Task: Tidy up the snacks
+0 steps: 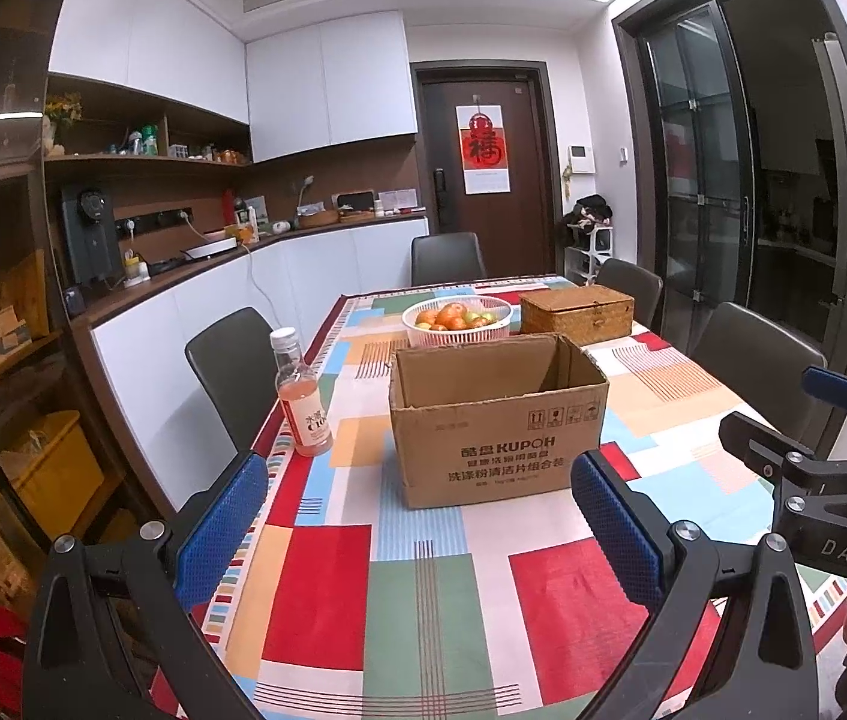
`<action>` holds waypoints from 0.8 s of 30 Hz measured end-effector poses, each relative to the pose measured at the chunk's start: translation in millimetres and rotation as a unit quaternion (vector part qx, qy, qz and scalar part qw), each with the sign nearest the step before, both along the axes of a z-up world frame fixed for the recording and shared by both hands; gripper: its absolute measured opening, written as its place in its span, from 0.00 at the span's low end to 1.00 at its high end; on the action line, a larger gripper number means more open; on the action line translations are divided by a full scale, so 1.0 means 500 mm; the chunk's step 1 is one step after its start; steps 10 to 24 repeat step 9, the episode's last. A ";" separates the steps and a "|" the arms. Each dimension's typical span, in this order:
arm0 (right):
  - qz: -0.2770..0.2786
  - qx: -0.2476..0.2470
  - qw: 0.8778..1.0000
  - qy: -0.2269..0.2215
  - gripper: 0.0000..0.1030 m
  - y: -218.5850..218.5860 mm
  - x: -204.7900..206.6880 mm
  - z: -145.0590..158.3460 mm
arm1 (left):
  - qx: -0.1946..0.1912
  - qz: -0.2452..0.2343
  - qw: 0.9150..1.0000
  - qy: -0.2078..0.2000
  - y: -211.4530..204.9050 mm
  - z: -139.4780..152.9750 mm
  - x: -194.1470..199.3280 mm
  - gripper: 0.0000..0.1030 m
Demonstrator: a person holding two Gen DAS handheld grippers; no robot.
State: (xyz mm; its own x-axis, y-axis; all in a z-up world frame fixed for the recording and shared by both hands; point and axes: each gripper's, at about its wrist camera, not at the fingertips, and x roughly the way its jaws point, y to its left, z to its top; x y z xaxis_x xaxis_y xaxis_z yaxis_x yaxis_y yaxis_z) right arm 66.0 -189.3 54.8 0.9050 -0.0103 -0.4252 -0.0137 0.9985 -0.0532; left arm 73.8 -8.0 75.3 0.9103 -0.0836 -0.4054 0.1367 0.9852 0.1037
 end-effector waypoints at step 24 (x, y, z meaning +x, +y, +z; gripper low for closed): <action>0.000 -0.001 1.000 0.003 0.90 0.001 0.000 -0.001 | -0.002 0.001 1.000 0.002 -0.001 0.001 -0.001 1.00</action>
